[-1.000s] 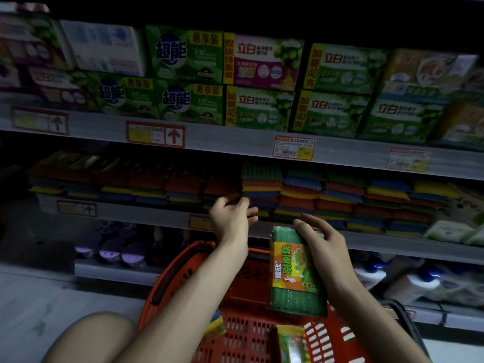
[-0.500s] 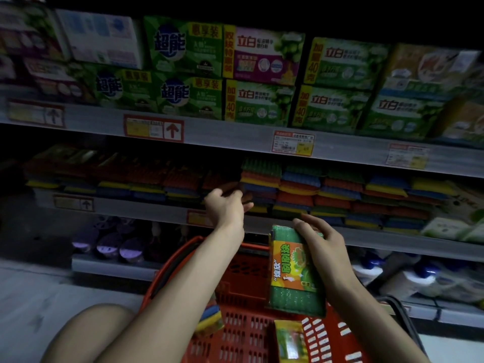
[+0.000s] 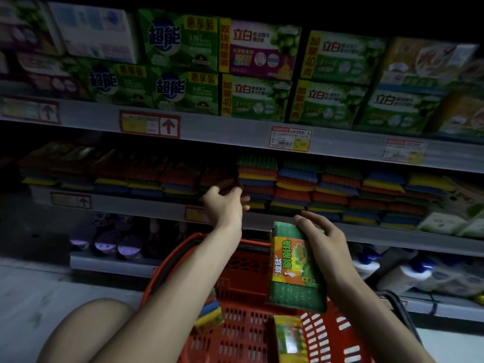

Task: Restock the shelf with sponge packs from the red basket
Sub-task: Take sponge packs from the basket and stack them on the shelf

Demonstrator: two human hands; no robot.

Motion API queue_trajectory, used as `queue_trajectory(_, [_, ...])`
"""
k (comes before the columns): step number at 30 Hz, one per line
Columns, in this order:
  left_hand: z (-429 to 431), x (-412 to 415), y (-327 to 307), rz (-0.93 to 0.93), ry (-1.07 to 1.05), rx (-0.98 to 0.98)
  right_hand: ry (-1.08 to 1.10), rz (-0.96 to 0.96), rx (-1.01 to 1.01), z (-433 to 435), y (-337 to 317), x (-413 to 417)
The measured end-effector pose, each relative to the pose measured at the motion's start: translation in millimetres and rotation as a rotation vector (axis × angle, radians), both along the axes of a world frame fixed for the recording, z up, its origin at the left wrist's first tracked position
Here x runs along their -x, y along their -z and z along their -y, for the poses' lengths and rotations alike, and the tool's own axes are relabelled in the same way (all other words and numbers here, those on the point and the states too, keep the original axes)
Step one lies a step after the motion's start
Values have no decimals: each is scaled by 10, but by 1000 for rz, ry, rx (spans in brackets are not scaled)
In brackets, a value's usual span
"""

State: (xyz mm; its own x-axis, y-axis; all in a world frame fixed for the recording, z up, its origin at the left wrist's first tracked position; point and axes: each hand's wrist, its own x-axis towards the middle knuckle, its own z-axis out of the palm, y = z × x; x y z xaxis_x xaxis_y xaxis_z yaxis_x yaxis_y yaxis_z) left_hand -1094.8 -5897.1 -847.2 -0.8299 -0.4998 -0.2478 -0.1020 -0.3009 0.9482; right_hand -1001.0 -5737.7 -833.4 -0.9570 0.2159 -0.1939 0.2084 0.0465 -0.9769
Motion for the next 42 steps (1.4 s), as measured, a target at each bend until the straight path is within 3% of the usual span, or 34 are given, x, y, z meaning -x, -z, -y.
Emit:
queue_trajectory(4, [-21,-71,44,-39,-2,103,7,-2,6,5,-33,3])
queue_trajectory(7, [-67,-172,87,-88,33,309,11,-14,10,20,-56,21])
queue_trajectory(13, [-42,-332,340,-353,140,1261,30,-28,8,21,-64,73])
queue_trajectory(18, [78,-298,419,-400,187,1631,27,-37,3,-6,-62,91])
queue_trajectory(25, [117,-253,426,-398,212,1726,28,-31,9,10,-59,92])
queue_trajectory(42, [184,-298,354,-393,268,1672,13,-23,21,18,-77,27])
